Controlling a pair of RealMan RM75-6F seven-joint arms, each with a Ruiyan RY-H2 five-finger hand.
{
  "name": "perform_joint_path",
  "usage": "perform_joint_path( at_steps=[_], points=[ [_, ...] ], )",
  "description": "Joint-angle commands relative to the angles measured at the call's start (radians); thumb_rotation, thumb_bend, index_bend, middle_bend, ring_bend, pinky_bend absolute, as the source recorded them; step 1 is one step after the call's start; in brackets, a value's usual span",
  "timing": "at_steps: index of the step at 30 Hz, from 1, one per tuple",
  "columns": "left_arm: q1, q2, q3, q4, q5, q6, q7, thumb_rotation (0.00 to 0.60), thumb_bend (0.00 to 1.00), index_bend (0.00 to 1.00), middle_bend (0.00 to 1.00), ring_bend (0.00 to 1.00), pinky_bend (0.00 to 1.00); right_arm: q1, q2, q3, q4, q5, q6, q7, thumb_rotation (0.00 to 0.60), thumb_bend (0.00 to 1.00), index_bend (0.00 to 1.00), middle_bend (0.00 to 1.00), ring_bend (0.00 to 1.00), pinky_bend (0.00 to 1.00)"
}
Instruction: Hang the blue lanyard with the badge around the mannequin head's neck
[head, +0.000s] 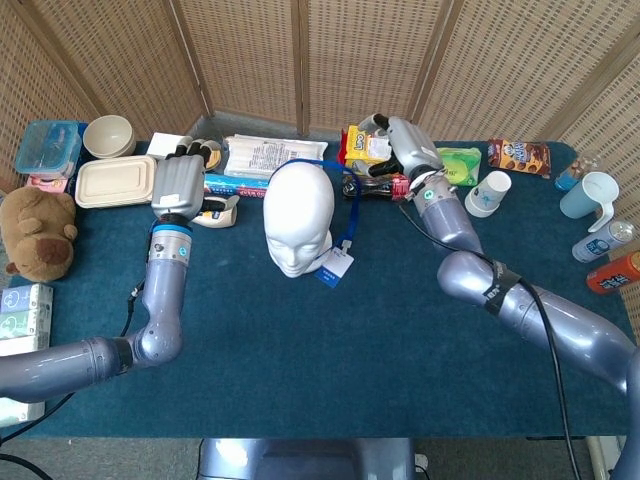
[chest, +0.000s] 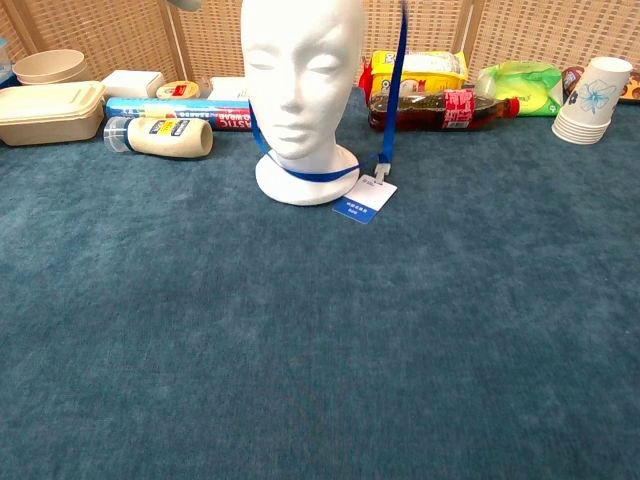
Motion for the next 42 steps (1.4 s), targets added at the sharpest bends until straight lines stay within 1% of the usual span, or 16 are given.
perform_joint_path(
  at_steps=[1,6,13,18,22,25,27,28,30,33,37,42],
  points=[
    [0.001,0.001,0.002,-0.001,0.000,0.000,-0.004,0.454,0.13,0.17,0.18,0.05,0.24,0.003,0.003,0.000,-0.001,-0.005,0.005,0.004,0.528,0.36,0.24,0.24,0.20,0.22],
    [0.004,0.006,0.009,-0.003,-0.004,-0.006,-0.011,0.459,0.13,0.16,0.17,0.04,0.24,0.008,0.016,-0.001,-0.009,0.000,0.002,0.014,0.521,0.35,0.24,0.23,0.19,0.20],
    [0.041,0.051,0.029,-0.043,0.029,-0.025,-0.062,0.456,0.13,0.16,0.18,0.04,0.24,-0.062,0.053,0.051,-0.086,-0.100,0.054,0.121,0.523,0.35,0.24,0.23,0.19,0.20],
    [0.094,0.116,0.061,-0.113,0.085,-0.036,-0.109,0.459,0.13,0.16,0.18,0.04,0.24,-0.149,0.077,0.071,-0.176,-0.250,0.127,0.201,0.524,0.35,0.25,0.25,0.20,0.20],
    [0.145,0.181,0.085,-0.181,0.118,-0.063,-0.162,0.459,0.13,0.16,0.18,0.04,0.24,-0.226,0.100,0.061,-0.246,-0.389,0.183,0.251,0.519,0.35,0.26,0.26,0.20,0.20],
    [0.185,0.235,0.104,-0.228,0.141,-0.093,-0.208,0.459,0.13,0.16,0.18,0.04,0.24,-0.280,0.123,0.050,-0.299,-0.468,0.219,0.282,0.520,0.35,0.26,0.26,0.21,0.20],
    [0.241,0.289,0.139,-0.274,0.189,-0.107,-0.259,0.458,0.13,0.16,0.18,0.04,0.24,-0.351,0.142,0.028,-0.363,-0.546,0.286,0.311,0.520,0.35,0.26,0.27,0.21,0.21],
    [0.269,0.310,0.157,-0.288,0.228,-0.109,-0.291,0.457,0.13,0.17,0.18,0.04,0.24,-0.386,0.143,0.017,-0.387,-0.602,0.325,0.333,0.520,0.35,0.27,0.28,0.22,0.22],
    [0.315,0.336,0.187,-0.307,0.287,-0.105,-0.345,0.457,0.13,0.18,0.18,0.04,0.24,-0.441,0.139,-0.004,-0.409,-0.692,0.393,0.369,0.522,0.36,0.29,0.30,0.25,0.24],
    [0.382,0.370,0.234,-0.325,0.368,-0.097,-0.419,0.461,0.13,0.18,0.18,0.05,0.24,-0.524,0.132,-0.062,-0.440,-0.830,0.507,0.378,0.522,0.36,0.31,0.32,0.28,0.25],
    [0.437,0.385,0.280,-0.314,0.464,-0.057,-0.457,0.459,0.13,0.20,0.18,0.06,0.24,-0.586,0.133,-0.108,-0.461,-0.914,0.584,0.370,0.522,0.36,0.32,0.34,0.29,0.26],
    [0.527,0.392,0.339,-0.306,0.580,0.038,-0.506,0.459,0.13,0.22,0.18,0.08,0.24,-0.687,0.152,-0.173,-0.504,-1.014,0.680,0.396,0.520,0.36,0.33,0.36,0.30,0.26]
  ],
)
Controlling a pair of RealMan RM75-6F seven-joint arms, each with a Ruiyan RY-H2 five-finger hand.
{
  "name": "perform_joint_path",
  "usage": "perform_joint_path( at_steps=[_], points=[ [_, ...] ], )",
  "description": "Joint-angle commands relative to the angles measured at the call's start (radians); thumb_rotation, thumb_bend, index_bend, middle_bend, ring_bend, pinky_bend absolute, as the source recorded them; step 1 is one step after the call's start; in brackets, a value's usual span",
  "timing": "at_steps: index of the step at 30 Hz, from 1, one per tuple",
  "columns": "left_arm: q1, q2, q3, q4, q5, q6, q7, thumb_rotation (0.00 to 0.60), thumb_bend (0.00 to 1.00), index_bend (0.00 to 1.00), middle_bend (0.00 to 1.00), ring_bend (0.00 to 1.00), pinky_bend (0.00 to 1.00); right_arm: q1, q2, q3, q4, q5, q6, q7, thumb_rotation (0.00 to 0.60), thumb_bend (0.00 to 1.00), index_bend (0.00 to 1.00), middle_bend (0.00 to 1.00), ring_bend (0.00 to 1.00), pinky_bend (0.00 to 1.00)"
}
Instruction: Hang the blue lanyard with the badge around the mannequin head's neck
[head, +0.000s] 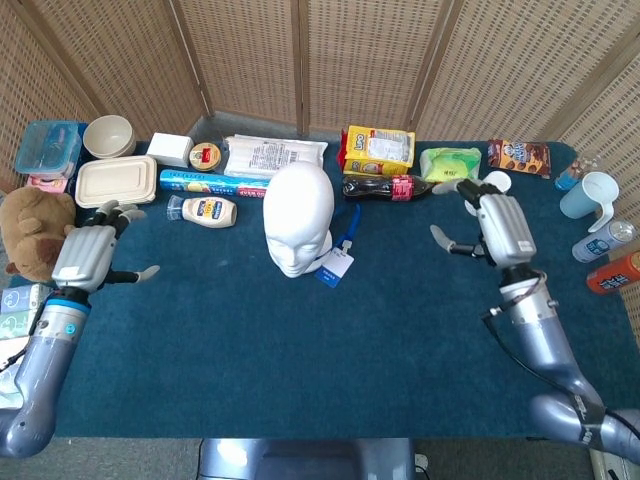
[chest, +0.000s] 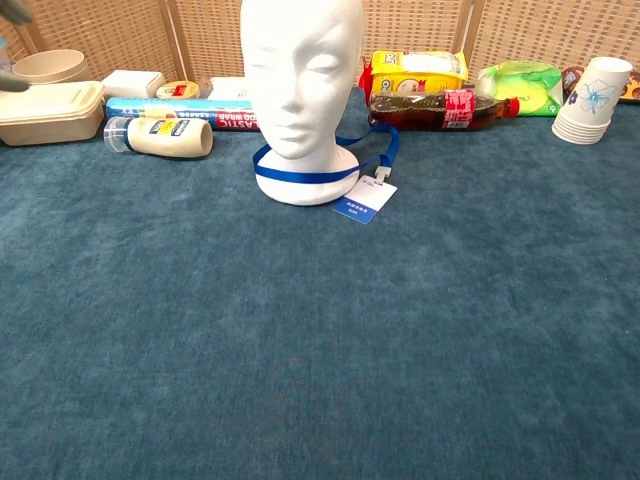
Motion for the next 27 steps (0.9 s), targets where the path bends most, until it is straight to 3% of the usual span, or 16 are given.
perform_joint_path(
  at_steps=[1,7,13,17,27],
  points=[
    [0.109,0.018,0.076,-0.005,0.098,0.099,-0.074,0.457,0.13,0.23,0.18,0.08,0.24,-0.114,0.028,-0.095,-0.045,-0.087,0.103,-0.021,0.521,0.36,0.34,0.36,0.31,0.26],
    [0.217,-0.003,0.152,0.011,0.240,0.213,-0.138,0.461,0.13,0.25,0.18,0.09,0.23,-0.226,0.052,-0.171,-0.098,-0.121,0.182,-0.056,0.524,0.36,0.34,0.38,0.33,0.29],
    [0.334,-0.014,0.237,0.017,0.354,0.318,-0.159,0.461,0.13,0.28,0.21,0.13,0.23,-0.348,0.061,-0.255,-0.096,-0.140,0.281,-0.218,0.522,0.36,0.36,0.40,0.35,0.29],
    [0.361,-0.010,0.264,0.009,0.395,0.327,-0.133,0.468,0.13,0.31,0.22,0.16,0.23,-0.393,0.051,-0.272,-0.100,-0.149,0.324,-0.297,0.523,0.36,0.37,0.42,0.37,0.30],
    [0.418,0.000,0.304,-0.050,0.469,0.349,-0.082,0.465,0.13,0.31,0.23,0.17,0.23,-0.480,0.058,-0.305,-0.120,-0.166,0.367,-0.355,0.522,0.35,0.39,0.43,0.38,0.31]
  ],
)
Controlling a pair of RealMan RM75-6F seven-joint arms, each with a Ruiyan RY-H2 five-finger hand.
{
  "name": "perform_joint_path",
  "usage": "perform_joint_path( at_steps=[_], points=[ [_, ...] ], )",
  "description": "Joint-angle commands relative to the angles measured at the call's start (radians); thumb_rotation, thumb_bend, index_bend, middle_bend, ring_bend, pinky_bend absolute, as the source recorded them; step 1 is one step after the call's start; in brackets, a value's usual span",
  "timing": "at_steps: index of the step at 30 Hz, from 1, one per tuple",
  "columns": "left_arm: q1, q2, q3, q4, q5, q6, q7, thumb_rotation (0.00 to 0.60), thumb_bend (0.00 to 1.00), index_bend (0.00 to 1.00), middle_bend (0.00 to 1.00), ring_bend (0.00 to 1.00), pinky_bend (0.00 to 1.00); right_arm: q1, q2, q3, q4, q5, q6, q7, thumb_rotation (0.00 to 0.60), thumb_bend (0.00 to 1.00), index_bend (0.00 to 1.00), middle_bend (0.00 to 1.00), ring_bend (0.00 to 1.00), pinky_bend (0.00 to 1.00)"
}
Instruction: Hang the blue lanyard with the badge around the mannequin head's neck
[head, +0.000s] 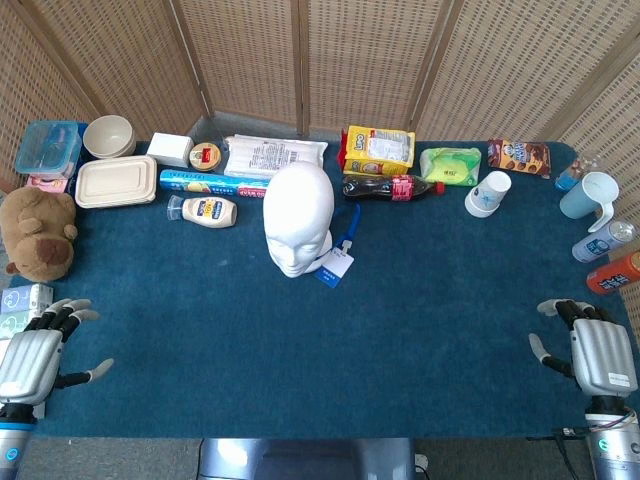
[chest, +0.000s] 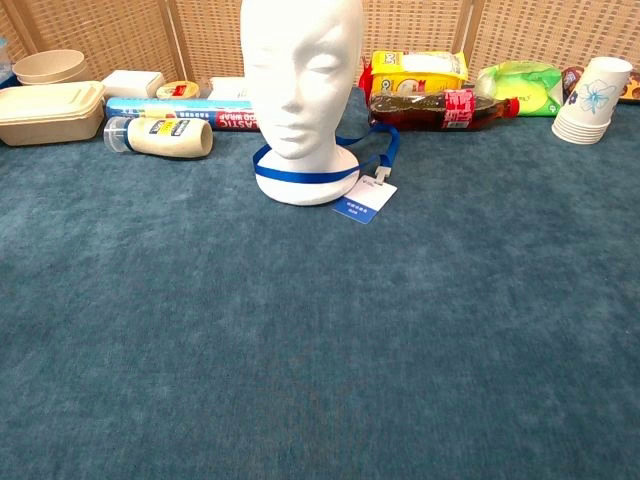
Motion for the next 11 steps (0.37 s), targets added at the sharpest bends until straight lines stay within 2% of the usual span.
perform_joint_path(
  at_steps=[1,11],
  points=[
    [0.017,0.007,0.012,-0.015,0.015,0.003,0.004,0.465,0.13,0.31,0.23,0.17,0.23,-0.032,0.002,-0.014,-0.009,-0.010,0.019,-0.033,0.523,0.36,0.39,0.43,0.38,0.31],
    [0.051,0.044,-0.007,-0.044,0.019,0.013,-0.024,0.467,0.13,0.31,0.23,0.17,0.23,-0.084,0.011,-0.016,-0.004,-0.047,0.028,-0.003,0.524,0.35,0.40,0.44,0.38,0.31]
  ],
)
